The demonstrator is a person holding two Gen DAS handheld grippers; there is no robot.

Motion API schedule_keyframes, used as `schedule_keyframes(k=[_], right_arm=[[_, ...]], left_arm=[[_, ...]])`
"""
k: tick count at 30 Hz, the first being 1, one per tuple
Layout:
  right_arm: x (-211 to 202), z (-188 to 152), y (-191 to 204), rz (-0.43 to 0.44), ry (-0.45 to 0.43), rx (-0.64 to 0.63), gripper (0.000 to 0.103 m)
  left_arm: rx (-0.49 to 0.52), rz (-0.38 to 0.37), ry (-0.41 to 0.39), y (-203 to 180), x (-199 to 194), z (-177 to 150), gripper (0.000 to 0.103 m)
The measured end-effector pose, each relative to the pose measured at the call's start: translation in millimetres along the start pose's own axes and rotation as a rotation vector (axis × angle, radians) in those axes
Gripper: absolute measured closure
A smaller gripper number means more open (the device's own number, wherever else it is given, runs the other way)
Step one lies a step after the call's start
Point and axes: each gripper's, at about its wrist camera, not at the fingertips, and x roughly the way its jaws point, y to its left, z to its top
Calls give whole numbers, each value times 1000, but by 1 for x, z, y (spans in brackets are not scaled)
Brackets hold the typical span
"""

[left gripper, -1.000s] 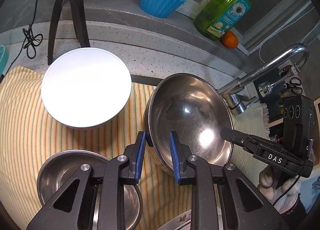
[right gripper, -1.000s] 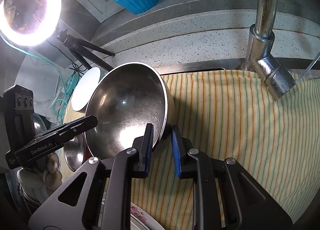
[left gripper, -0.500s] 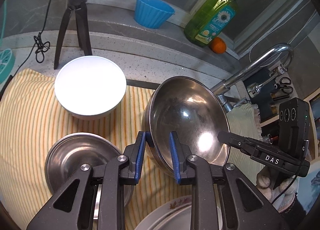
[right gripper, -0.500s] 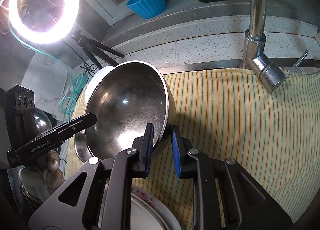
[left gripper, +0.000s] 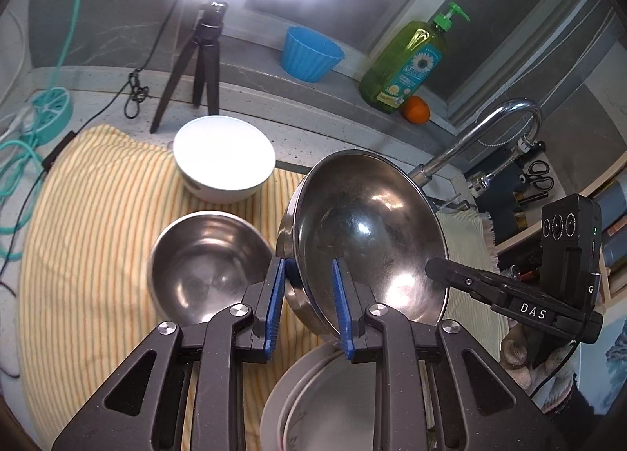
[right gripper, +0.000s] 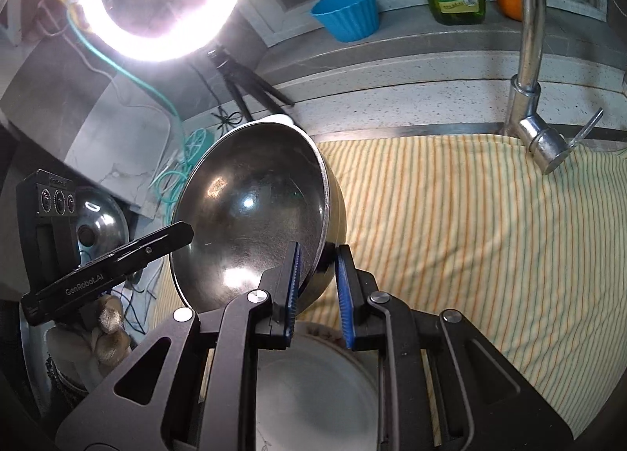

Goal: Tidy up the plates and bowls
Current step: 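Lift the large steel bowl and carry it beside the plate stack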

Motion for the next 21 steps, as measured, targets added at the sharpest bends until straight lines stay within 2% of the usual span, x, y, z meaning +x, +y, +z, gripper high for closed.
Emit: schedule_keyframes(k=[11, 21], right_arm=[[2, -39, 56, 56, 35, -75, 84], [32, -79, 101, 103, 134, -140, 83]], left_arm=[[-78, 33, -52, 30, -49, -41, 81], [-195, 85, -72, 69, -78, -85, 81]])
